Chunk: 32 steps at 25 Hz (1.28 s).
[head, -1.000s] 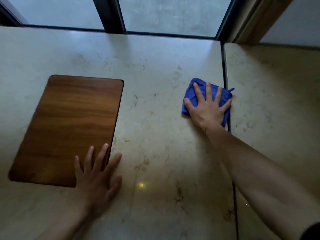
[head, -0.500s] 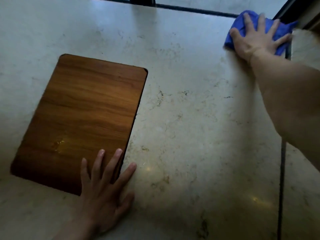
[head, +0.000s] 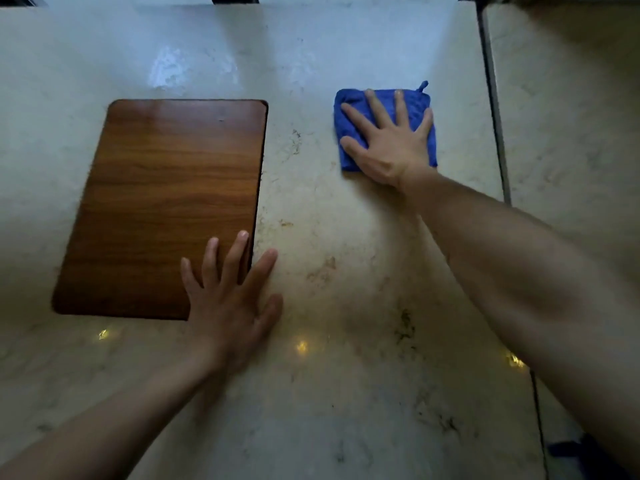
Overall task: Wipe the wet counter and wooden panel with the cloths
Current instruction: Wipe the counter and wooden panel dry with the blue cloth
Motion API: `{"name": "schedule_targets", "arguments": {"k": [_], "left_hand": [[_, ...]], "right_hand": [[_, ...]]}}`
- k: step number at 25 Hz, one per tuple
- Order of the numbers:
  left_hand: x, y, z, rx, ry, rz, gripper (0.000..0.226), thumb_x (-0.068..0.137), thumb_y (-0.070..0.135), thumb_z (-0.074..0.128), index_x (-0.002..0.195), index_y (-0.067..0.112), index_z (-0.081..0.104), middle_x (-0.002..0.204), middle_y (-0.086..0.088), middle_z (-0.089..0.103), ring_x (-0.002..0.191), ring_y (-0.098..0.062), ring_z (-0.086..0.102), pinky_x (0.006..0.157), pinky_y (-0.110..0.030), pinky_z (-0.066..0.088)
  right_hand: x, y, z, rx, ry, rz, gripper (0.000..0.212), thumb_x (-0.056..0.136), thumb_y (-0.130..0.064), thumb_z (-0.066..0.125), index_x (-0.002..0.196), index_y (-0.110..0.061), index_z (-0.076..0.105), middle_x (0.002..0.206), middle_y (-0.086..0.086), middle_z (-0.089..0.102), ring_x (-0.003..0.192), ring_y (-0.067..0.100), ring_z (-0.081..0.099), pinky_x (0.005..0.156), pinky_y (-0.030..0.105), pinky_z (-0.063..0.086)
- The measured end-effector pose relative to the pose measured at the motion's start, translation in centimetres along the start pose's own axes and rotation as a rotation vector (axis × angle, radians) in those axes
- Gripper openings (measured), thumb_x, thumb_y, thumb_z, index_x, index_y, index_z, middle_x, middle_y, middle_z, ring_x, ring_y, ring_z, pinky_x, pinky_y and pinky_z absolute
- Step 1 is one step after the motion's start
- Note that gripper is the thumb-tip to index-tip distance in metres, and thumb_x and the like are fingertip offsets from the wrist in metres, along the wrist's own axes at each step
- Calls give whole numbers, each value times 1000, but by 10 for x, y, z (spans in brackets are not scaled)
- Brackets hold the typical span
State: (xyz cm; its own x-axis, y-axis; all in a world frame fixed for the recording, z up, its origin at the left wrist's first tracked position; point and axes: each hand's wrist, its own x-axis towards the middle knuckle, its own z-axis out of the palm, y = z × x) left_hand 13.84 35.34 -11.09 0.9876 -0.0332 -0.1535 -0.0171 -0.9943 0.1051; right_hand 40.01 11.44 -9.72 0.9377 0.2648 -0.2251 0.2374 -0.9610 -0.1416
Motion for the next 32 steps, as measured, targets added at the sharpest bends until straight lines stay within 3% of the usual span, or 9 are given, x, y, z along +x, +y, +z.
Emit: {"name": "schedule_targets", "arguments": {"k": [4, 7, 10, 13, 15, 18, 23, 28, 32], "left_hand": [[-1, 1, 0, -9, -13, -33, 69, 86, 72, 16, 150, 47, 19, 166, 0, 5, 151, -39, -1, 113, -74, 3], [-2, -3, 0, -58, 23, 23, 63, 88, 70, 20, 147, 46, 21, 166, 1, 6, 151, -41, -2, 113, -74, -1], [-2, -4, 1, -84, 24, 43, 56, 92, 67, 27, 143, 45, 24, 166, 0, 7, 150, -43, -2, 111, -75, -4], [-1, -5, -9, -114, -15, 78, 51, 90, 66, 29, 136, 42, 30, 162, -2, 13, 148, -44, 5, 109, -77, 2], [1, -10, -22, -118, -11, 102, 52, 89, 63, 29, 134, 37, 35, 155, -4, 24, 141, -42, 21, 107, -73, 18], [16, -37, -40, -153, 82, 85, 50, 94, 52, 36, 136, 26, 42, 147, -10, 35, 130, -41, 40, 101, -62, 37], [49, -115, -38, 27, 132, 42, 45, 96, 50, 39, 136, 31, 43, 151, -10, 34, 135, -43, 35, 106, -70, 27], [43, -129, -20, 2, 150, 82, 52, 95, 58, 31, 142, 38, 36, 150, -5, 31, 137, -36, 28, 105, -77, 21], [45, -131, -18, 28, 148, 66, 54, 95, 59, 33, 144, 36, 40, 152, -5, 32, 138, -35, 29, 106, -76, 23]], "right_hand": [[-133, -34, 41, 7, 94, 17, 62, 91, -71, 11, 151, -57, 6, 167, -11, 1, 152, 31, -3, 112, 72, 1], [-256, -63, 74, 47, 57, 81, 61, 92, -68, 17, 150, -57, 2, 166, -13, -7, 152, 28, -12, 112, 71, -3], [-380, -94, 104, 83, 72, 282, 62, 92, -67, 19, 149, -58, -3, 164, -16, -14, 151, 25, -17, 114, 68, -8], [-445, -128, 125, 124, 72, 546, 62, 92, -65, 12, 149, -56, -9, 163, -14, -18, 150, 26, -22, 113, 67, -10], [-451, -152, 133, 153, 81, 624, 60, 95, -63, 12, 147, -55, -17, 164, -11, -20, 149, 29, -24, 112, 69, -10], [-437, -184, 136, 99, 121, 474, 60, 96, -59, 14, 150, -52, -11, 165, -8, -13, 151, 35, -15, 110, 73, -8], [-390, -193, 129, 56, 114, 291, 61, 94, -59, 24, 153, -51, 12, 166, -7, 3, 152, 36, 0, 107, 78, -1], [-295, -170, 101, 63, 28, 231, 61, 94, -64, 11, 147, -56, -18, 161, -12, -28, 146, 30, -31, 103, 76, -15], [-176, -152, 80, 27, 164, 174, 60, 94, -64, 21, 152, -53, 12, 167, -5, 6, 151, 38, -3, 105, 78, -4]]}}
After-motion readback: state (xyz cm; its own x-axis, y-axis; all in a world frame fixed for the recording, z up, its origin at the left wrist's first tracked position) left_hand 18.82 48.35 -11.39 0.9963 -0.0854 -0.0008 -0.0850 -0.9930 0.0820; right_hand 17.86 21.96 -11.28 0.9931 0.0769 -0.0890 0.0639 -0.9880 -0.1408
